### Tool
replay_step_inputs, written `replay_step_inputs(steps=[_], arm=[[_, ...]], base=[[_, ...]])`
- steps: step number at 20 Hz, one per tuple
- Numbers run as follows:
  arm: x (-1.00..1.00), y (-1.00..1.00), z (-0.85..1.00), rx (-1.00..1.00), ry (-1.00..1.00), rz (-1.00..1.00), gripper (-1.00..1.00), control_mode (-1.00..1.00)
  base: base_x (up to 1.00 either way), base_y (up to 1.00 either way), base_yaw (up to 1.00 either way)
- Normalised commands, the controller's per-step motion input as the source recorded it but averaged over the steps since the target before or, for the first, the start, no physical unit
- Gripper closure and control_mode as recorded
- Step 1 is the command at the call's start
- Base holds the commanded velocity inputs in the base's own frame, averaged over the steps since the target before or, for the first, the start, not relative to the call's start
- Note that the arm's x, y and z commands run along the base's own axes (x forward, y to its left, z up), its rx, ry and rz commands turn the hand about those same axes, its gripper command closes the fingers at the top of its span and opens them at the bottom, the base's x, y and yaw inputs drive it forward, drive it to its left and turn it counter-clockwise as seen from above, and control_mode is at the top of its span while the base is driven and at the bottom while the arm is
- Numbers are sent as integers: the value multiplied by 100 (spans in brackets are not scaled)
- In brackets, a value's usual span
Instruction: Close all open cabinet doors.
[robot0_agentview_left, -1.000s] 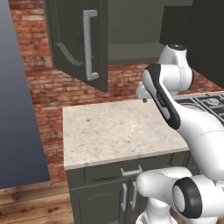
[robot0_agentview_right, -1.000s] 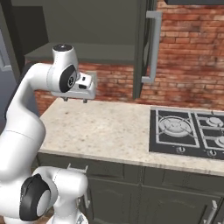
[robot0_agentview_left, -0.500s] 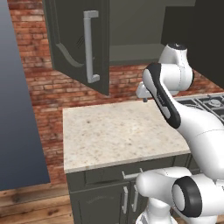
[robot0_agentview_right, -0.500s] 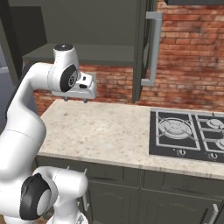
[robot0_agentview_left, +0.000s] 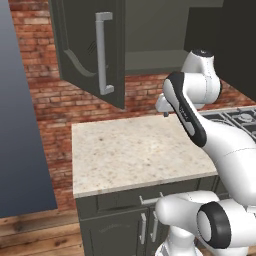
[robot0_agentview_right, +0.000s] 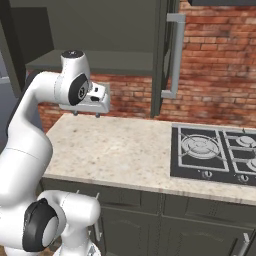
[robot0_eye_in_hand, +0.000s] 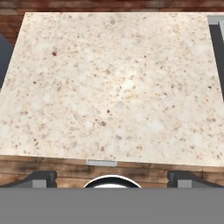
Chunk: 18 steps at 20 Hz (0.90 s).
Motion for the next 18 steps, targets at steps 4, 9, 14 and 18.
replay_step_inputs(steps=[4, 9, 14, 18], arm=[[0, 0, 0, 0, 0, 0, -100, 100], [0, 0, 0, 0, 0, 0, -100, -100], [0, 0, 0, 0, 0, 0, -100, -100], [0, 0, 0, 0, 0, 0, -100, -100]], base=[[0, 0, 0], [0, 0, 0], [0, 0, 0], [0, 0, 0]])
